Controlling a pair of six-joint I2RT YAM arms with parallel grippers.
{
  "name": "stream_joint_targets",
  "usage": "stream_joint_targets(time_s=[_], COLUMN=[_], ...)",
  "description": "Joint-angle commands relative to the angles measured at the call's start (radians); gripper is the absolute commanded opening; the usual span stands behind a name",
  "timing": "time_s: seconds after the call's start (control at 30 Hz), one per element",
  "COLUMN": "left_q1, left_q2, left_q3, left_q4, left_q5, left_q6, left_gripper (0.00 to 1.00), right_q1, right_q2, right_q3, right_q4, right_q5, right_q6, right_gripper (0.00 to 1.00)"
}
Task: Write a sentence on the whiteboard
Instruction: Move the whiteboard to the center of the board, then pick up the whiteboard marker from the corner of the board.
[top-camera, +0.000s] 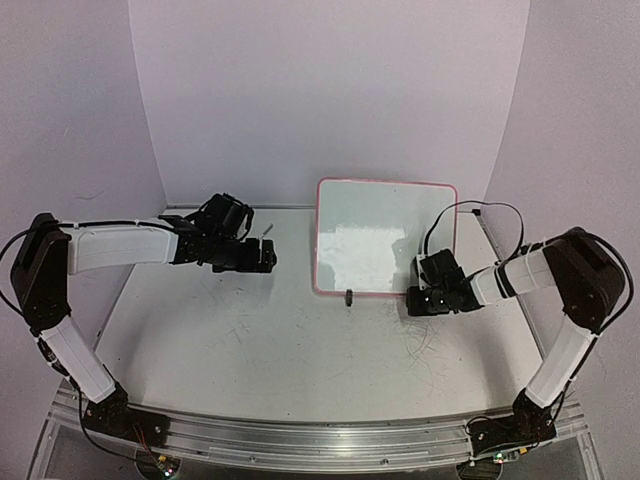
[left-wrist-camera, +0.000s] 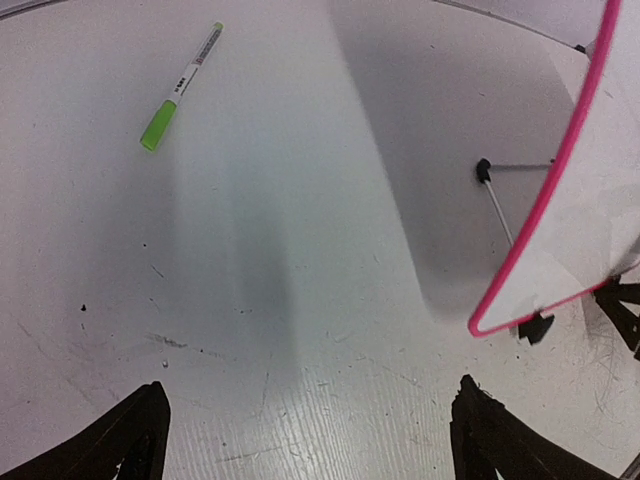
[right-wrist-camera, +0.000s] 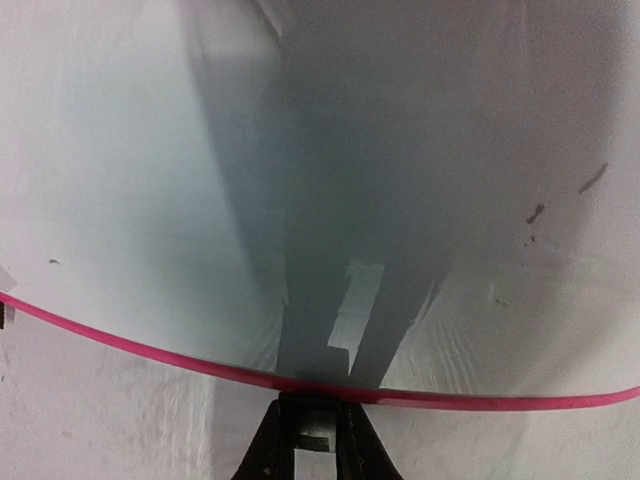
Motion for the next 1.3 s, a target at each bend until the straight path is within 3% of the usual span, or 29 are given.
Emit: stream_joint_targets(time_s=[0.0,0.23,0.57,0.77,0.93,1.17,1.27], left_q1=[-0.004,-0.003,0.004,0.096,0.195,0.226,0.233], left_q2=[0.006,-0.006,-0.012,0.028,0.144,0.430,0.527], left_q3=[0.052,0.052,0.046,0.076,0.174,0.419,0.527], left_q4=[0.011,0.040,0.066,0.070,0.078,0.081,0.060], left_q5=[-0.118,-0.215,-0.230,-0.149,-0.101,-0.078,-0.069], left_q6=[0.007,-0.046,-0.057,-0.038,0.022,0.184,0.235], left_gripper=[0.99,0.99,1.00,0.99,0.99,0.97,0.90], right_q1=[0.127,0.296,0.363,0.383,0.384,0.384,0.386], right_q2=[-0.135,-0.226,-0.245,-0.241,-0.288,-0.406,-0.515], right_q3=[-0.130,-0.196,-0.232,-0.211,-0.202,-0.234,-0.267], right_q4=[0.003,-0.034,-0.035,-0.066,-0.108,-0.149,-0.160], right_q5=[-0.019,0.093,0.151,0.201,0.254,0.295,0.281], right_q6=[0.108,0.236,0.307,0.339,0.344,0.339,0.325], right_gripper=[0.00,0.00,0.00,0.00,0.22,0.56,0.61])
